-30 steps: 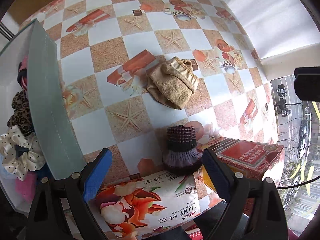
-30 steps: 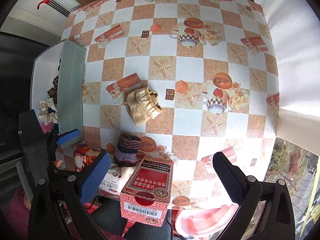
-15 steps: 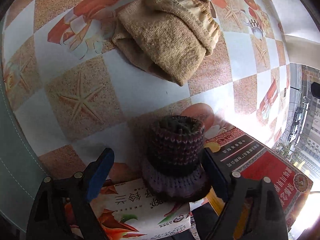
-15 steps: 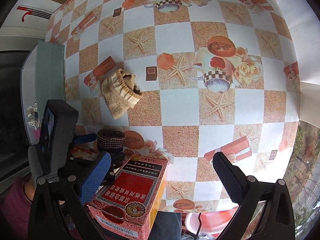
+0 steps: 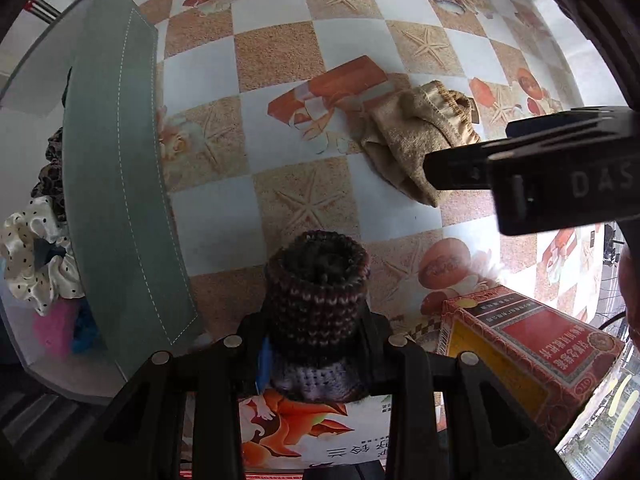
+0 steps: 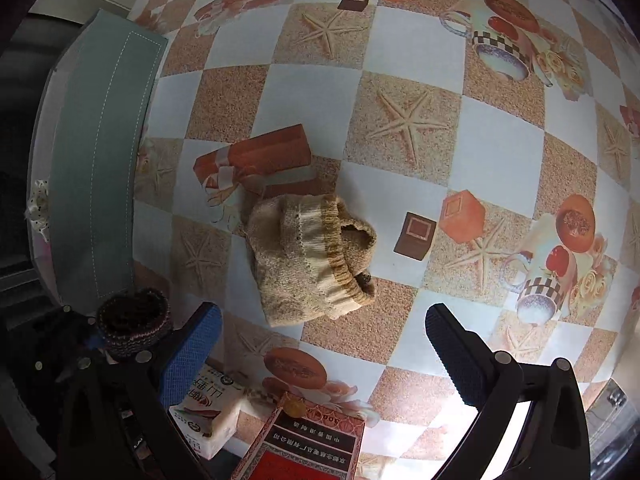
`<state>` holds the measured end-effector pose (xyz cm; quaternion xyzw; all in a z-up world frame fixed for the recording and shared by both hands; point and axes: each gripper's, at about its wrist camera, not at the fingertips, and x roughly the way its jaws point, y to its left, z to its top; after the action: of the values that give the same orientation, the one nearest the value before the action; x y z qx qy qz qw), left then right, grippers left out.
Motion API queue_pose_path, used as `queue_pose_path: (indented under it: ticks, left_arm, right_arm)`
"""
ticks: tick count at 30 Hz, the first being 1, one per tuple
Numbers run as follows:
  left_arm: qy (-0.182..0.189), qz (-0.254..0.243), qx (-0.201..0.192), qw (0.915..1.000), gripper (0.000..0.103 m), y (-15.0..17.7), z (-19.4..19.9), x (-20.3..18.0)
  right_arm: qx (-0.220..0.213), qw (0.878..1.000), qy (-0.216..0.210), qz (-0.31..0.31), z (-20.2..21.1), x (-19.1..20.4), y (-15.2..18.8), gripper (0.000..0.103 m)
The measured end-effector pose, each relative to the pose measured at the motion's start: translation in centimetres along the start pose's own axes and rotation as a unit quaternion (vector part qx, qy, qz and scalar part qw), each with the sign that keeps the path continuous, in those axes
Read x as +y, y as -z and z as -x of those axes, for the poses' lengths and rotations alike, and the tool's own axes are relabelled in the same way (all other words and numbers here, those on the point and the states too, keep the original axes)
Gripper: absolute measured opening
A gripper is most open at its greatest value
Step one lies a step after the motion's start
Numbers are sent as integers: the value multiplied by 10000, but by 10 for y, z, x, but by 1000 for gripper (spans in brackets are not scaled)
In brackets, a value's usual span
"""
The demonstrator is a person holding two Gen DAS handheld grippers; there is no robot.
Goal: Organize soft objects
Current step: 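Grasp the dark striped knit beanie on the table with the left gripper, then grasp the beige knit sock with the right gripper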
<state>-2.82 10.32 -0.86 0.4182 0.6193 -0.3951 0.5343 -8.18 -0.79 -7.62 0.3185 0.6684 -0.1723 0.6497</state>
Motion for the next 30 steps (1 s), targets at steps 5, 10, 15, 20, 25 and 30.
queue_pose_path:
  ticks: [5, 10, 15, 20, 25, 30]
  left_arm:
    - [-96, 49, -162, 9998, 36, 11, 11, -1]
    - [-145, -86, -261, 9995, 36, 15, 16, -20]
    - [-249, -488, -471, 9974, 36, 21, 31, -33]
    - [-244, -898, -615, 9938, 36, 42, 46, -40]
    - [-154, -1212, -652, 9904, 36, 64, 54, -39]
    - [-108, -1404, -710, 9875, 36, 89, 51, -35]
  right_arm:
    - [93, 9982, 469, 352, -22, 16, -8, 99]
    - [-5, 9959, 745, 508, -14, 14, -1, 33]
    - [-463, 9978, 449, -125, 17, -22, 23, 33]
    - [-830, 9917, 433, -885, 50, -64, 80, 33]
    - [-893, 9811, 301, -1688, 68, -88, 153, 33]
    - [-771, 9742, 262, -2103, 73, -83, 218, 33]
